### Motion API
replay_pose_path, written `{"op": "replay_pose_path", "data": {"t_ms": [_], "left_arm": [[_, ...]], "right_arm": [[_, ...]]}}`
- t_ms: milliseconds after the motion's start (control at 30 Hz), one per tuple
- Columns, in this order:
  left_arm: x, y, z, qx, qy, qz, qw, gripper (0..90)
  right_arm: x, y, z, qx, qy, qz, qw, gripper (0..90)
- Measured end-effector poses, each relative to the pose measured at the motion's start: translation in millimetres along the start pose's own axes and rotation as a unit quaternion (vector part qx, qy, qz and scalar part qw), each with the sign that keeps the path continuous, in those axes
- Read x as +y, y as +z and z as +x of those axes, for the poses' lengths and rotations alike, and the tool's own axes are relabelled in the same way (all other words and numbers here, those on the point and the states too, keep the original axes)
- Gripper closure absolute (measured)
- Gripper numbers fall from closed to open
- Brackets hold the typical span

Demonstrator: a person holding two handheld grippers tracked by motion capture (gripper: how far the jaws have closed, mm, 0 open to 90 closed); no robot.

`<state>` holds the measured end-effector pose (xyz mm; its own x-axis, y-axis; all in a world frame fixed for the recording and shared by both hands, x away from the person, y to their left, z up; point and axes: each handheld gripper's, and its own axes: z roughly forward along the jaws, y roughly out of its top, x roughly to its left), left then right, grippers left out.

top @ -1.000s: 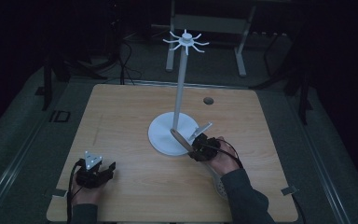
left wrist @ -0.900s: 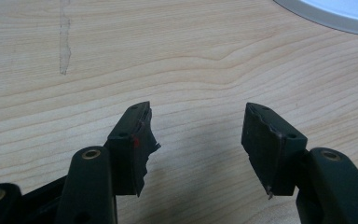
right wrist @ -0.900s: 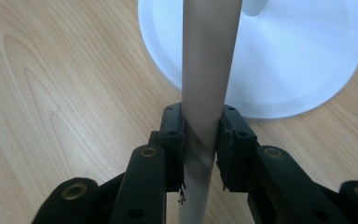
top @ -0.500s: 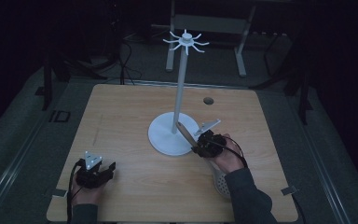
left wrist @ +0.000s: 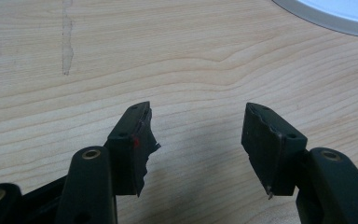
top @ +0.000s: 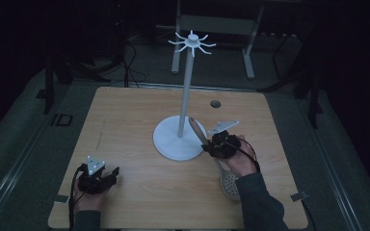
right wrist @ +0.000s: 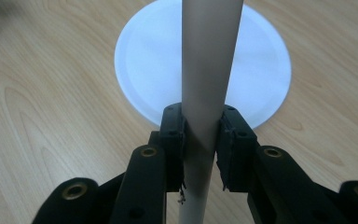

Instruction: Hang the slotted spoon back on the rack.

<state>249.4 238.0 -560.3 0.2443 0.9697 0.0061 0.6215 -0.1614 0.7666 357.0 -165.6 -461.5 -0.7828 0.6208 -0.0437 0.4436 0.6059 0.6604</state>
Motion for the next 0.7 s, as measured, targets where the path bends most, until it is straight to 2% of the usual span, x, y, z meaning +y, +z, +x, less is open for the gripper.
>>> {"op": "replay_pose_path", "data": {"t_ms": [700], "left_arm": [[0.0, -0.1, 0.1, 0.0, 0.0, -0.001, 1.0, 43.1]], "right_arm": [[7.0, -21.5, -9.8, -0.027, 0.015, -0.061, 0.9976, 73.7]]}}
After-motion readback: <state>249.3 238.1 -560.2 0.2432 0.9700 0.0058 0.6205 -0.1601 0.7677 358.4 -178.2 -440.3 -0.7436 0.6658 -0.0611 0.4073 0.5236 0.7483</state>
